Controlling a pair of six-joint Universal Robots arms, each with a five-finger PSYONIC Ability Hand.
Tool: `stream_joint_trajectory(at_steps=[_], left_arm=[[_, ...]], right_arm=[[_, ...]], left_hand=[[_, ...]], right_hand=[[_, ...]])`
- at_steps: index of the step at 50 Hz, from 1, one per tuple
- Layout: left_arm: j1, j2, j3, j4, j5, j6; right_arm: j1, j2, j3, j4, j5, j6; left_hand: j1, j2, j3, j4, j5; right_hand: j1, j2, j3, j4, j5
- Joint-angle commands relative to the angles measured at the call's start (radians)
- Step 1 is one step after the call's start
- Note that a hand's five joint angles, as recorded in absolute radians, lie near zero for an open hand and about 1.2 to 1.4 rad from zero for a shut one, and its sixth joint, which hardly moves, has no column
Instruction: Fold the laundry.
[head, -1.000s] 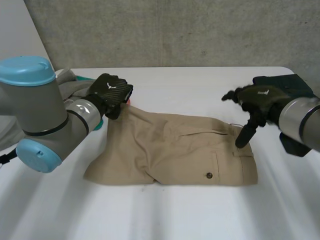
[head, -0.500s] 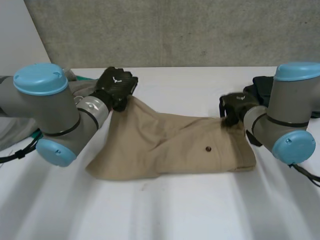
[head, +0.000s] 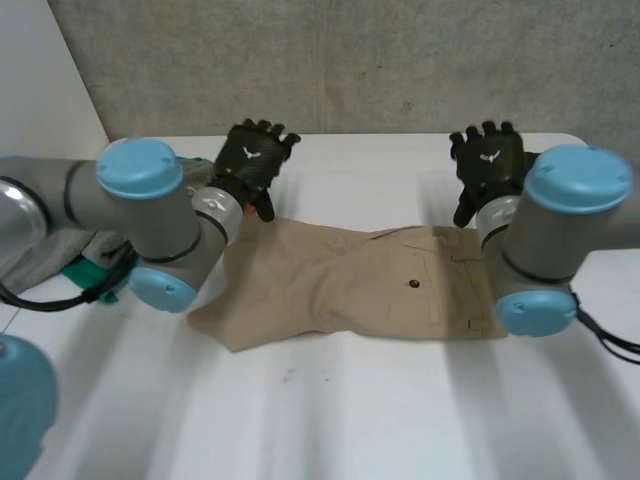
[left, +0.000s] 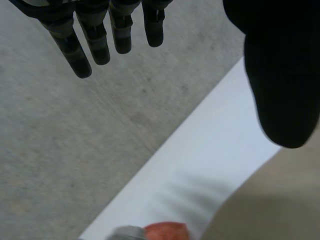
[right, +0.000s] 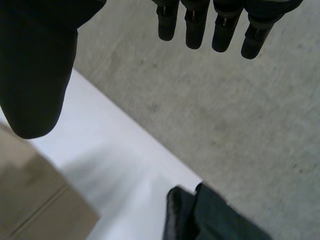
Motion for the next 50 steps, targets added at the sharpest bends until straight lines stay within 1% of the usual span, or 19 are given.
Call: stream_joint_trajectory(at_steps=[1,4,7,8,13,16,19,23,25,26,27,31,34,38,39,41,43,45,50], left_arm=[[0.036,0.251,-0.239,0.042,-0.006,-0.041],[0.044,0.348,-0.367,0.042,0.019,-0.083],[0.05,0.42,-0.48,0.044,0.066,-0.129],[0.051,0.432,-0.503,0.045,0.077,-0.136],[0.053,0.478,-0.617,0.048,0.149,-0.176],[0.055,0.478,-0.637,0.059,0.16,-0.186],[0.055,0.474,-0.643,0.065,0.154,-0.189],[0.056,0.469,-0.642,0.067,0.143,-0.189],[0.058,0.471,-0.642,0.067,0.141,-0.189],[0.058,0.474,-0.643,0.067,0.14,-0.19],[0.061,0.475,-0.643,0.067,0.14,-0.192],[0.061,0.491,-0.651,0.065,0.14,-0.199],[0.065,0.507,-0.657,0.064,0.14,-0.202],[0.074,0.538,-0.674,0.061,0.14,-0.204],[0.078,0.546,-0.678,0.061,0.141,-0.206],[0.084,0.559,-0.688,0.061,0.143,-0.206],[0.094,0.579,-0.701,0.062,0.145,-0.21],[0.099,0.59,-0.709,0.062,0.146,-0.215],[0.107,0.61,-0.724,0.064,0.148,-0.244]], right_arm=[[-0.06,-0.266,0.165,0.204,-0.168,0.007],[-0.093,-0.314,0.229,0.354,-0.207,0.043],[-0.122,-0.325,0.3,0.457,-0.23,0.095],[-0.126,-0.325,0.32,0.456,-0.236,0.105],[-0.136,-0.299,0.446,0.289,-0.271,0.102],[-0.131,-0.244,0.504,0.129,-0.27,0.068],[-0.127,-0.198,0.506,0.09,-0.265,0.056],[-0.127,-0.129,0.484,0.081,-0.254,0.037],[-0.134,-0.1,0.461,0.084,-0.237,0.036],[-0.136,-0.093,0.457,0.087,-0.231,0.034],[-0.146,-0.093,0.455,0.087,-0.216,0.037],[-0.189,-0.136,0.469,0.077,-0.179,0.039],[-0.238,-0.214,0.492,0.052,-0.162,0.004],[-0.304,-0.291,0.504,0.06,-0.156,-0.133],[-0.324,-0.308,0.503,0.07,-0.152,-0.209],[-0.329,-0.331,0.5,0.077,-0.15,-0.283],[-0.303,-0.352,0.481,0.069,-0.145,-0.385],[-0.254,-0.356,0.471,0.055,-0.141,-0.439],[-0.043,-0.353,0.458,-0.058,-0.173,-0.513]], left_hand=[[-0.013,-0.034,-0.037,-0.028,-0.049],[-0.013,-0.034,-0.037,-0.028,-0.049],[-0.013,-0.034,-0.037,-0.028,-0.049],[-0.013,-0.034,-0.037,-0.028,-0.049],[-0.013,-0.034,-0.037,-0.028,-0.049],[-0.013,-0.034,-0.037,-0.028,-0.049],[-0.013,-0.034,-0.037,-0.028,-0.049],[-0.013,-0.034,-0.037,-0.028,-0.049],[-0.013,-0.034,-0.037,-0.028,-0.049],[-0.013,-0.034,-0.037,-0.028,-0.049],[-0.013,-0.034,-0.037,-0.028,-0.049],[-0.013,-0.034,-0.037,-0.028,-0.049],[-0.013,-0.034,-0.037,-0.028,-0.049],[-0.013,-0.034,-0.037,-0.028,-0.049],[-0.013,-0.034,-0.037,-0.028,-0.049],[-0.013,-0.034,-0.037,-0.028,-0.049],[-0.013,-0.034,-0.037,-0.028,-0.049],[-0.013,-0.034,-0.037,-0.028,-0.049],[-0.013,-0.034,-0.037,-0.028,-0.049]], right_hand=[[-0.053,-0.035,-0.034,-0.036,-0.048],[-0.044,-0.026,-0.025,-0.027,-0.039],[-0.032,-0.014,-0.014,-0.016,-0.027],[-0.02,-0.003,-0.002,-0.004,-0.016],[0.088,0.106,0.107,0.105,0.093],[0.094,0.112,0.113,0.111,0.099],[0.12,0.138,0.139,0.137,0.125],[0.343,0.361,0.362,0.36,0.348],[0.545,0.563,0.564,0.562,0.55],[0.686,0.704,0.704,0.702,0.691],[1.164,1.182,1.183,1.181,1.169],[1.169,1.187,1.188,1.185,1.174],[1.169,1.187,1.188,1.185,1.174],[1.169,1.187,1.188,1.185,1.174],[1.169,1.187,1.188,1.185,1.174],[1.169,1.187,1.188,1.185,1.174],[1.169,1.187,1.188,1.185,1.174],[1.169,1.187,1.188,1.185,1.174],[1.169,1.187,1.188,1.185,1.174]])
